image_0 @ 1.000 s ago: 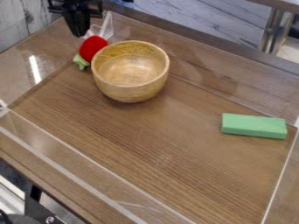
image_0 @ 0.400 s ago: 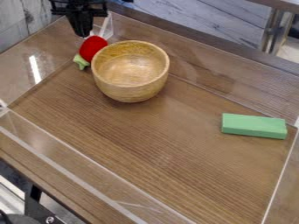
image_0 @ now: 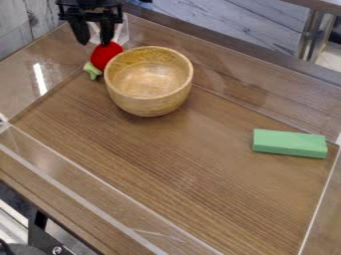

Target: Move the red fruit to the left

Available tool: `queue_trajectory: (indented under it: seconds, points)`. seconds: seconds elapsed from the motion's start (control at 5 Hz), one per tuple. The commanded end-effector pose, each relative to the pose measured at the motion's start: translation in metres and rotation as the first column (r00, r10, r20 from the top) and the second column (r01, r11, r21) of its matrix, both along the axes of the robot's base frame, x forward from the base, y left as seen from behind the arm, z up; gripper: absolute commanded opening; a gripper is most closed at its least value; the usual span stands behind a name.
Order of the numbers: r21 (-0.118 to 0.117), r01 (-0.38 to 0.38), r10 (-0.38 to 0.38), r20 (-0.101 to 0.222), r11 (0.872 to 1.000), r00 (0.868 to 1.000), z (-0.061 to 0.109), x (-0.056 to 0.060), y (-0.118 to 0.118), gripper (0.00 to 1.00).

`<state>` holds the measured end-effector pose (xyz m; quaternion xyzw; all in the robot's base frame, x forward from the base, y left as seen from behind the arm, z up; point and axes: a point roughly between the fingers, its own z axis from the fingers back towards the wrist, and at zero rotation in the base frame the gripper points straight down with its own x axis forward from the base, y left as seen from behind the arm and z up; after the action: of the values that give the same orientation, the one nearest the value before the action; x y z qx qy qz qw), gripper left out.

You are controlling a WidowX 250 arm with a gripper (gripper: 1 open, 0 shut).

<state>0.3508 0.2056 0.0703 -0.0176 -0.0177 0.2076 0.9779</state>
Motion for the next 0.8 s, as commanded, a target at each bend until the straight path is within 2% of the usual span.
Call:
queue_trajectory:
  seconds: [0.0,0.2,0.4,0.6]
  points:
    - [0.053,0.019,-0.024,0.098,0.998,0.995,0.048,0.009,-0.003,0.0]
    - [0.056,-0.019,0.014,0.093,0.998,0.996,0.046,0.006,0.0,1.0]
    - [0.058,-0.057,0.052,0.089,0.997,0.995,0.045,0.004,0.002,1.0]
    - [0.057,-0.038,0.032,0.096,0.998,0.995,0.059,0.005,-0.003,1.0]
